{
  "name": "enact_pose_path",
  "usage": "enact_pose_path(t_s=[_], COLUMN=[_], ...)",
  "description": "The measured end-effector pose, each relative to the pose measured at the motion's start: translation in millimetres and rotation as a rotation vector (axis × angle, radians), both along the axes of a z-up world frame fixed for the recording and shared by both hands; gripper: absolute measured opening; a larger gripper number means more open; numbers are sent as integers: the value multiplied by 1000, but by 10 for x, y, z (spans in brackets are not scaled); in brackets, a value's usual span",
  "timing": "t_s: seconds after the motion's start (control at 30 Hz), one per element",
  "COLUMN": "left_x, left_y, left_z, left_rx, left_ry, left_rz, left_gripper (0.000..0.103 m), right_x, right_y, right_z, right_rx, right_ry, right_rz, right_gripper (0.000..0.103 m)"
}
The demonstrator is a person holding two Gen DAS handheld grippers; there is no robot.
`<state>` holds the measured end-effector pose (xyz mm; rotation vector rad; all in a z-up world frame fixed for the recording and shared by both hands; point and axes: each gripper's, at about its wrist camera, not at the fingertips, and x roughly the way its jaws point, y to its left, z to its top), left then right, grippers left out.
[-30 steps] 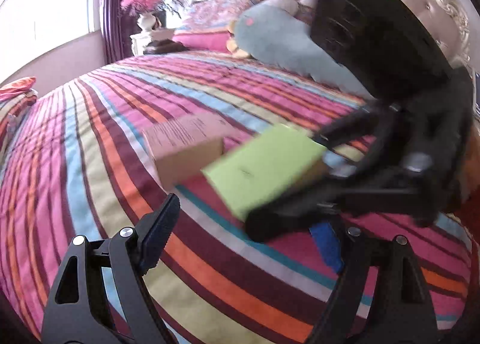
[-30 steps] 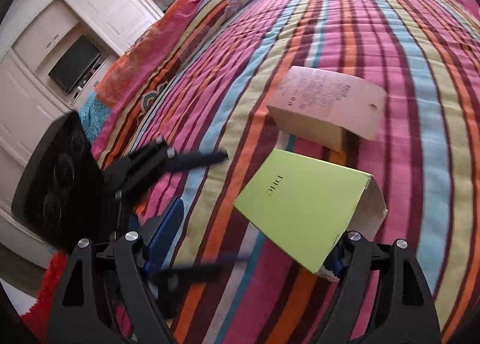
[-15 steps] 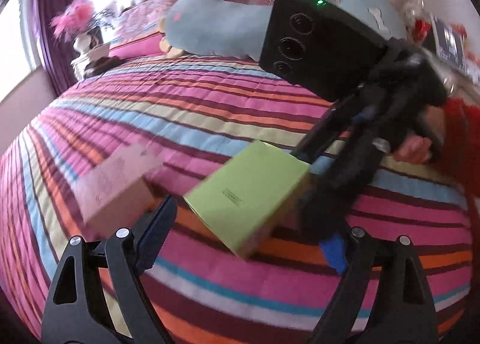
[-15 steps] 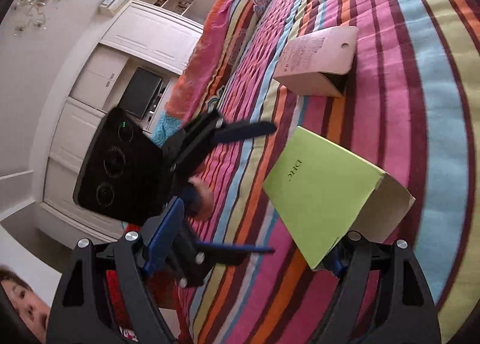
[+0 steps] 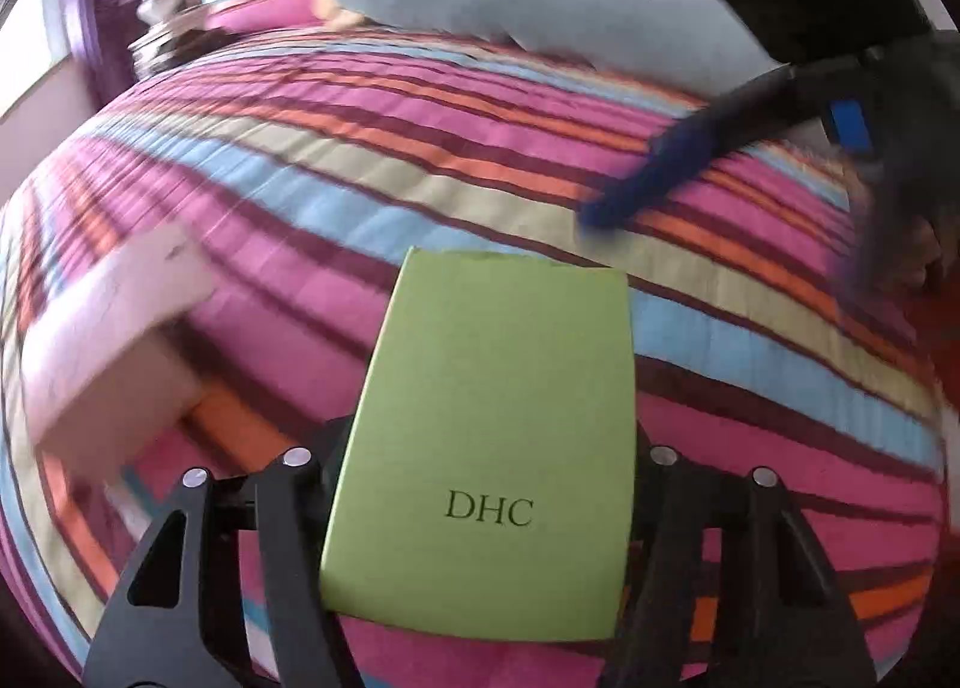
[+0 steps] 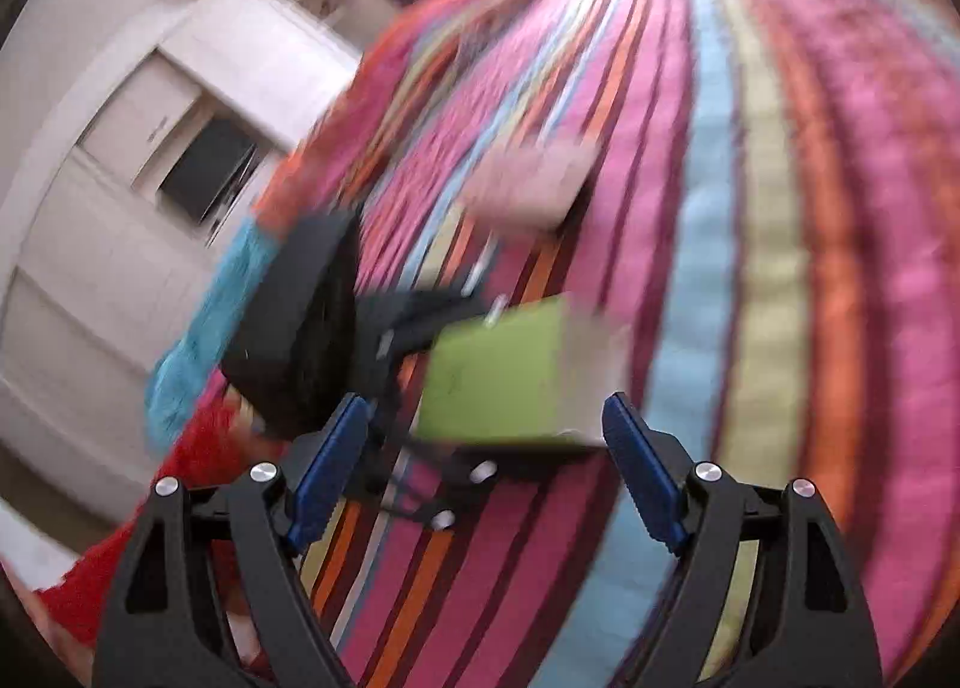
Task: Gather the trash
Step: 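Pass the DHC box to the left gripper while the right grasps the pink card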
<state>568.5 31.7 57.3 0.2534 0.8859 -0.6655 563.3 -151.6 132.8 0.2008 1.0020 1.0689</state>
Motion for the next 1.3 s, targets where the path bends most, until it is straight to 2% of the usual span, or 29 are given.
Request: enact_pose_path(t_s=[0.1,0.13,0.17,0.2,0.33,0.43,0.5,0.6,0.7,0.73,0.77,0.83,0.9,1.0,1.1,1.2,1.3], left_x=[-141,-190,-238,-291,-403,-462,-504,-507,-525,-534,-554,-604,-674,-873,-1195,-1604,-2123], left_y=[152,193,230,364,819,1101,1244,1442,1617,1637,1660,1678,1661,1581,1390,1229,1035], left_z=[23,28,33,37,127,149,171,137,94,94,100,106,107,167,254,322,386], left_rx=[-21,-13,-8,-9,-32,-12,-32,-17,-28,-34,-42,-46,-41,-76,-45,-50,-70], left_ry=[6,3,4,19,27,31,35,39,51,48,39,29,21,15,-29,-50,-79], left_rz=[69,87,103,148,266,325,341,386,421,426,437,464,499,548,579,613,644], left_gripper=[59,59,59,59,59,59,59,59,59,59,59,59,59,59,59,59,59], right_x=[3,-11,-35,-97,-287,-216,-88,135,331,402,421,369,248,5,-427,-854,-1325], right_y=[117,275,387,652,1236,1541,1801,2049,2145,2155,2158,2073,1886,1545,1231,992,709], right_z=[160,162,144,139,-7,-10,-50,-159,-253,-314,-351,-325,-262,-163,-75,-47,-87], right_rx=[-106,-156,-197,-269,-474,-497,-584,-671,-661,-652,-658,-629,-591,-519,-431,-403,-331], right_ry=[-193,-258,-319,-432,-795,-880,-940,-875,-749,-657,-618,-598,-561,-503,-437,-430,-388], right_rz=[-160,-173,-165,-140,-54,46,127,223,248,247,216,131,16,-131,-181,-221,-259], right_gripper=[77,77,77,77,77,85,85,85,84,83,83,76,72,70,69,68,68])
